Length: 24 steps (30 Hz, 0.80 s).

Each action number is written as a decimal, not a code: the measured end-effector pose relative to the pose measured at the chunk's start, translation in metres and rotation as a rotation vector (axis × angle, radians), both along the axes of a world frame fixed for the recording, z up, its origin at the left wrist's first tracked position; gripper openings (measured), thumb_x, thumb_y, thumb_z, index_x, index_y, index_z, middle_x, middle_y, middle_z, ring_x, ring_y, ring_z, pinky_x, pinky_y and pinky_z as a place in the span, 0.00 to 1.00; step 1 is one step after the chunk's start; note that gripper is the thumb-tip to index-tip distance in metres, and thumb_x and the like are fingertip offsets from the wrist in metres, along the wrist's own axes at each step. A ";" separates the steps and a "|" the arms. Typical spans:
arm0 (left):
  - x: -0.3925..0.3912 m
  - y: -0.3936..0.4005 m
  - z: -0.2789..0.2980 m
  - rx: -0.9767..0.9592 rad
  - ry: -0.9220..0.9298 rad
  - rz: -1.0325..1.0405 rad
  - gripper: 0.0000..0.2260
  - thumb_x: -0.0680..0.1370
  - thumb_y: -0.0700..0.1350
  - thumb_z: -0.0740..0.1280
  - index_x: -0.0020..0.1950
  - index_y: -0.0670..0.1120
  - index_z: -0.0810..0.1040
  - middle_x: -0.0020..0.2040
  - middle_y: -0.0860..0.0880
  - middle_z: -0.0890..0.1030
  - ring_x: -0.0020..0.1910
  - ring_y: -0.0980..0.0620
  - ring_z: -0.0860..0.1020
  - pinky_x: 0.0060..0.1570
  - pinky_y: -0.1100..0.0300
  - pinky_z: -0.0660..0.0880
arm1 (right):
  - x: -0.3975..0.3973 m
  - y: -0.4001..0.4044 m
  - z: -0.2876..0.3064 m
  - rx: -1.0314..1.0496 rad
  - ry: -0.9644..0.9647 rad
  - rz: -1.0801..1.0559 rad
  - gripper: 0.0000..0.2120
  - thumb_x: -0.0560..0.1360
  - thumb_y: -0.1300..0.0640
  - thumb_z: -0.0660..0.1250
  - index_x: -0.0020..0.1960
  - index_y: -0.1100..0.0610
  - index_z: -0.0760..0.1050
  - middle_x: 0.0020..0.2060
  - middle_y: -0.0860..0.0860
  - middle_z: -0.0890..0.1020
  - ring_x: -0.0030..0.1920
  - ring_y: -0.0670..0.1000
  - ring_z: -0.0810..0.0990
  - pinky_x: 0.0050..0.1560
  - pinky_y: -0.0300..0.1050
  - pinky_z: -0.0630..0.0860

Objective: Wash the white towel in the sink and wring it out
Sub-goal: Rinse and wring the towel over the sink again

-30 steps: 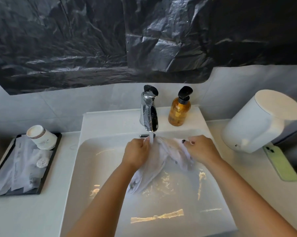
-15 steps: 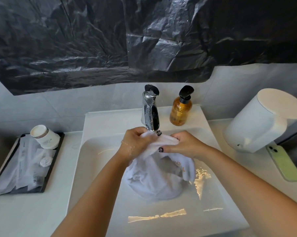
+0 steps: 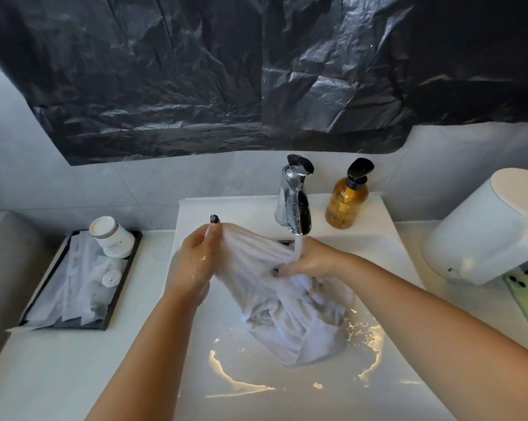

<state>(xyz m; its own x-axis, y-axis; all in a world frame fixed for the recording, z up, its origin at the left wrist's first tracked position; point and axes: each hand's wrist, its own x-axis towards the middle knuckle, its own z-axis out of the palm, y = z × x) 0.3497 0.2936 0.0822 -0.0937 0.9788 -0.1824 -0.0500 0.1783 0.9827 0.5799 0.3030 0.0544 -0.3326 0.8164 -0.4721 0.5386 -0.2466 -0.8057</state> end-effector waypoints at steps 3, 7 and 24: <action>-0.017 -0.003 -0.009 -0.044 0.086 0.029 0.15 0.70 0.59 0.71 0.35 0.48 0.76 0.36 0.48 0.74 0.39 0.51 0.71 0.40 0.56 0.64 | 0.004 0.005 0.011 -0.078 0.070 -0.157 0.38 0.49 0.42 0.84 0.56 0.56 0.82 0.53 0.56 0.85 0.57 0.56 0.82 0.64 0.61 0.74; -0.018 -0.015 -0.001 -0.152 0.604 -0.338 0.25 0.61 0.65 0.79 0.52 0.54 0.81 0.44 0.54 0.79 0.43 0.58 0.76 0.41 0.66 0.68 | -0.001 0.005 0.032 -0.232 0.293 -0.289 0.30 0.54 0.60 0.79 0.55 0.66 0.79 0.54 0.66 0.81 0.54 0.60 0.80 0.61 0.54 0.73; 0.036 -0.036 -0.009 -0.067 0.111 -0.449 0.19 0.67 0.51 0.78 0.54 0.44 0.83 0.50 0.45 0.86 0.53 0.46 0.83 0.55 0.51 0.78 | 0.005 -0.058 0.028 0.089 0.317 -0.367 0.12 0.74 0.58 0.73 0.57 0.53 0.79 0.44 0.47 0.82 0.45 0.45 0.80 0.38 0.39 0.75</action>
<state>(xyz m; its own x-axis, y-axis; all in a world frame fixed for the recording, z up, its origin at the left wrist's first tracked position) 0.3852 0.2576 0.0732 0.3143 0.9132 -0.2593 0.1517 0.2213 0.9633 0.5847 0.2449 0.0821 -0.1314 0.9391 -0.3176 0.1544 -0.2971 -0.9423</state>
